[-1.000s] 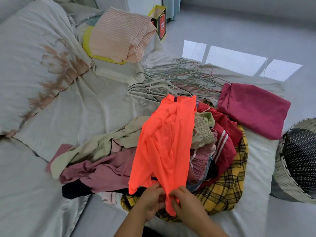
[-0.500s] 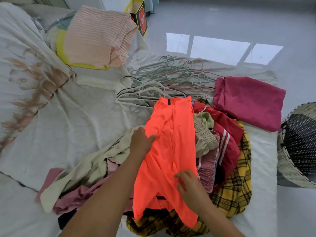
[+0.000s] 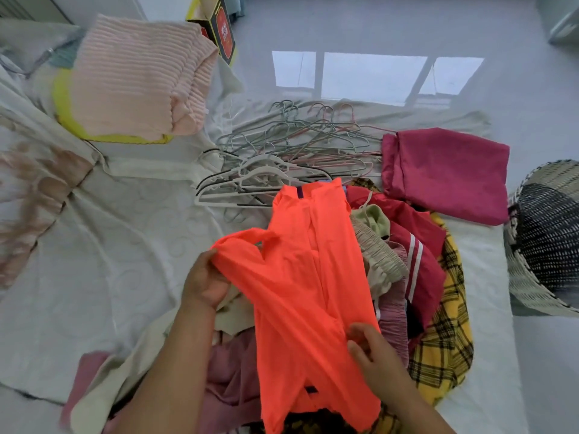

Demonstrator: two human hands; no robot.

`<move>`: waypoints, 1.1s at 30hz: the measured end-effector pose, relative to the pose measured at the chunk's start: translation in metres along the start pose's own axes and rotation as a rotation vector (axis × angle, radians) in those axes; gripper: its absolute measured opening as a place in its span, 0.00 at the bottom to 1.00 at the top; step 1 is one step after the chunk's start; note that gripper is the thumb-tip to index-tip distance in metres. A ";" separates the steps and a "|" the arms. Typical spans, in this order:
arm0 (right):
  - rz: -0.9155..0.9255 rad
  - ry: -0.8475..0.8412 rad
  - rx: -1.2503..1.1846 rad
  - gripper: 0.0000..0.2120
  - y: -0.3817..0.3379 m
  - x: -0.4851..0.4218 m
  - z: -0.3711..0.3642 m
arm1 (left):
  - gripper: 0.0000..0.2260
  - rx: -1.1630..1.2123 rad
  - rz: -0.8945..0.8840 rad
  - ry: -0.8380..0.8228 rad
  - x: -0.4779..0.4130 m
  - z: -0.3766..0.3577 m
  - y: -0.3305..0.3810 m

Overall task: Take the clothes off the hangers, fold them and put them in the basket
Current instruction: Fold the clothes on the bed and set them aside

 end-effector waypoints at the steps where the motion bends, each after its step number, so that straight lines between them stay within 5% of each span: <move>1: -0.003 -0.007 0.021 0.11 0.001 0.001 -0.001 | 0.07 0.060 -0.046 -0.001 0.003 0.011 0.011; 3: 0.000 -0.006 0.065 0.13 0.001 0.002 -0.003 | 0.10 0.173 -0.093 0.020 0.007 0.036 0.027; 7: 0.057 -0.040 0.168 0.15 0.002 0.005 -0.011 | 0.49 0.324 -0.052 0.093 0.005 0.079 0.038; 9: 0.065 -0.056 0.203 0.17 0.002 0.010 -0.016 | 0.60 0.347 -0.079 0.163 0.006 0.098 0.042; 12: 0.101 -0.016 0.197 0.40 0.003 0.012 -0.015 | 0.51 0.276 -0.107 0.233 0.028 0.115 0.048; 17: 0.310 0.082 0.348 0.22 -0.014 0.024 -0.023 | 0.50 0.104 -0.292 0.131 0.068 0.107 0.082; 20: 0.429 0.007 0.424 0.20 -0.022 0.033 -0.042 | 0.27 0.040 -0.417 0.120 0.098 0.087 0.103; 22: 0.369 -0.104 0.454 0.28 -0.013 0.032 -0.051 | 0.08 -0.007 -0.501 0.147 0.111 0.077 0.114; 25: 0.274 -0.170 0.497 0.34 0.005 0.025 -0.046 | 0.18 -0.078 -0.642 0.154 0.128 0.050 0.130; 29: 0.200 -0.264 0.483 0.33 0.021 0.025 -0.039 | 0.14 -0.158 -0.729 0.123 0.130 -0.015 0.131; 33: 0.100 -0.364 0.347 0.18 0.028 0.024 -0.031 | 0.16 -0.263 -0.714 0.056 0.075 -0.136 0.107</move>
Point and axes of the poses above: each hand's wrist, its own x-axis away from the middle knuckle, its own z-axis out of the back of the hand, y = z × x, the point moved 9 cm from there along -x, towards the middle knuckle, and after that the axes turned 6 degrees about -z, right-handed, at the moved point
